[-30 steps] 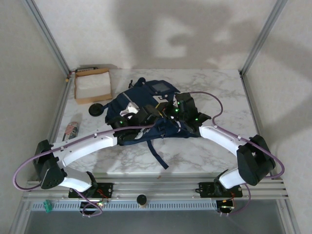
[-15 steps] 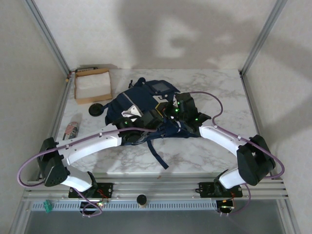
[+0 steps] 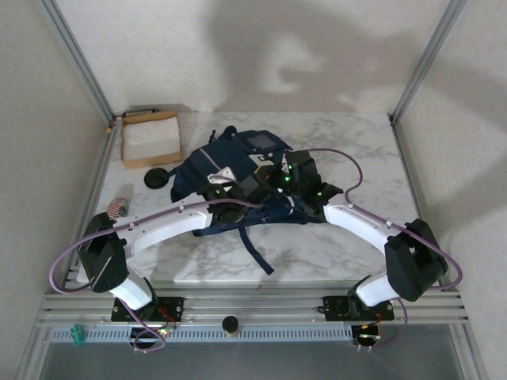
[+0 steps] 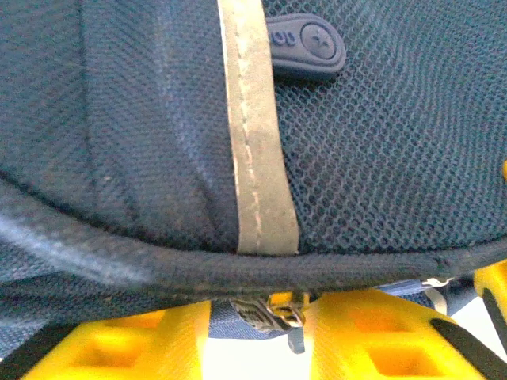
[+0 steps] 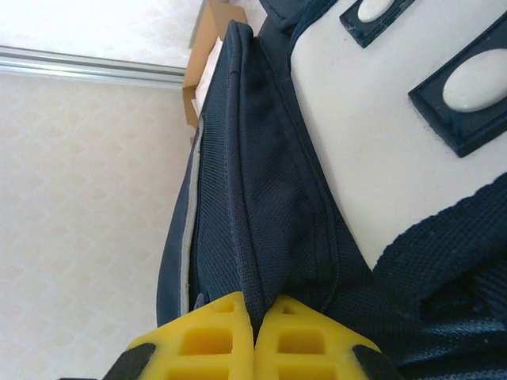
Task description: Pack the student bag
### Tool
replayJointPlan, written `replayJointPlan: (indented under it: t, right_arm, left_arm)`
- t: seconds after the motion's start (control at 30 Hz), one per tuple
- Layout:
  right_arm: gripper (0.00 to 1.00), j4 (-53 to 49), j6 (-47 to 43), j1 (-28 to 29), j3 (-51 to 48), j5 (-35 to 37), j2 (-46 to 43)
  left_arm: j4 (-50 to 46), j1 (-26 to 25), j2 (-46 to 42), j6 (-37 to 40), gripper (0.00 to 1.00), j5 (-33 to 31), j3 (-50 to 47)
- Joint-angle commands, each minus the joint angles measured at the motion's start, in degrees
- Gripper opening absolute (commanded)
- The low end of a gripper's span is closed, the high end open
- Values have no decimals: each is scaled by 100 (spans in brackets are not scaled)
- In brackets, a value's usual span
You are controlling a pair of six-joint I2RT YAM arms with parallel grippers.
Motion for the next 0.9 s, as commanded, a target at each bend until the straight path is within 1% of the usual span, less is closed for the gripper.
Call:
replayJointPlan:
  t: [0.0,0.17,0.27,0.4,0.57,0.67,0.77,0.87]
  right_arm:
    - [0,820,-112,32,69,-32,-435]
    - [0,727,-182,-55,7,-21,-516]
    - [0,664,-216,-178,-59,-34,-568]
    - [0,461,-387,-433,-132,-149,-698]
    - [0,-4,-851,-826,-223,-302,-919]
    - [0,-158,-1053,-1186,-287,-638,-975]
    - [0,-565,-1457,-1526,-179,-878,-942]
    - [0,-802,-1735,-2047,-229,-1146,-929]
  left_arm:
    - [-20,172,122,266,31,-294,218]
    - [-154,186,-55,284,14,-350,105]
    - [-121,185,-250,390,0,-235,-94]
    - [-159,152,-652,469,0,-143,-468]
    - [-149,142,-1213,724,0,40,-858]
    - [-303,142,-1371,935,0,127,-919]
    - [-451,177,-1445,1294,0,154,-954]
    - [-620,221,-1499,1653,0,127,-938]
